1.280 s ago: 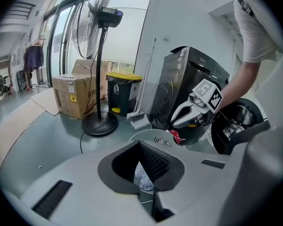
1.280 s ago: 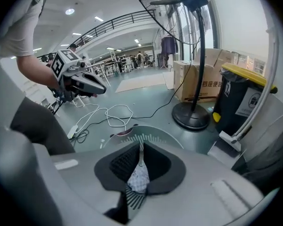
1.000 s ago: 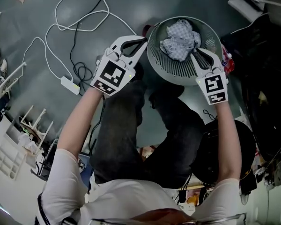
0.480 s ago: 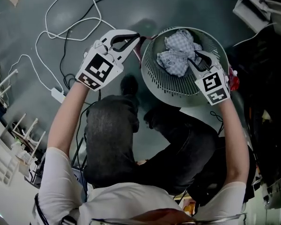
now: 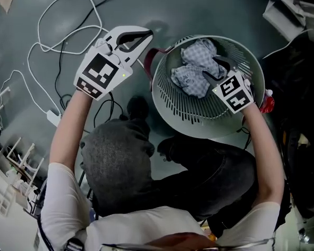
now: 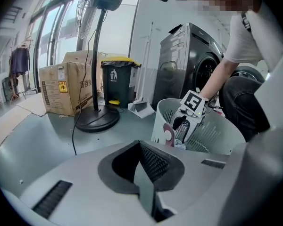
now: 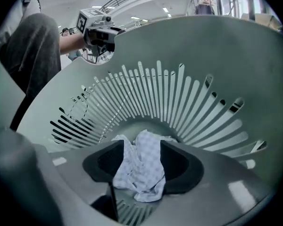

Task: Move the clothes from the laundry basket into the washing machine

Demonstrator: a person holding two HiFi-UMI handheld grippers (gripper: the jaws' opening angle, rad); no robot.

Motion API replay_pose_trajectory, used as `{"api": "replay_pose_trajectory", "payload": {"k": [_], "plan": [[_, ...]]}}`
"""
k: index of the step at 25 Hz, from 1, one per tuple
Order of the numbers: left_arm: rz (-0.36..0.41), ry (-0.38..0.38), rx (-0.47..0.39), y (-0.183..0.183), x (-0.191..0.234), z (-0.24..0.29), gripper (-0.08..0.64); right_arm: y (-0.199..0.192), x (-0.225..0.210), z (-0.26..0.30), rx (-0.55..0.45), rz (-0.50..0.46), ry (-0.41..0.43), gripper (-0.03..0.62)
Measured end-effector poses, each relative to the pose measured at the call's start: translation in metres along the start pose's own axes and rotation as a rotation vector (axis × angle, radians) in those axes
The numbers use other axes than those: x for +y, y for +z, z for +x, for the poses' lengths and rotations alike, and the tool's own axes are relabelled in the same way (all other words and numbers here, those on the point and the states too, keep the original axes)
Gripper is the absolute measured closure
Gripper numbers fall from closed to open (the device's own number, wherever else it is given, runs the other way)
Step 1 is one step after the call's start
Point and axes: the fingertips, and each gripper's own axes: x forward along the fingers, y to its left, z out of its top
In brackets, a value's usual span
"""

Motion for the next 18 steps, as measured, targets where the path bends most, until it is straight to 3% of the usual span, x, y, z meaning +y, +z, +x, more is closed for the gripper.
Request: {"api": "replay_pose_trajectory", "payload": {"k": [7, 14, 18], "plan": [[-0.021, 0.023, -0.020, -0.012, 0.001, 0.010, 0.555, -0.031, 0.004, 0.032, 0.125, -0.153, 0.035, 0.184], [-0.059, 0.043, -0.016, -0.030, 0.002, 0.004, 0.554, -0.038, -0.005, 0.067, 0.161, -0.138, 0.011, 0.051], [-0.071, 0.054, 0.001, -0.041, -0.001, 0.009, 0.555, -0.053, -0.002, 0.092, 0.207, -0.172, 0.019, 0.008]]}}
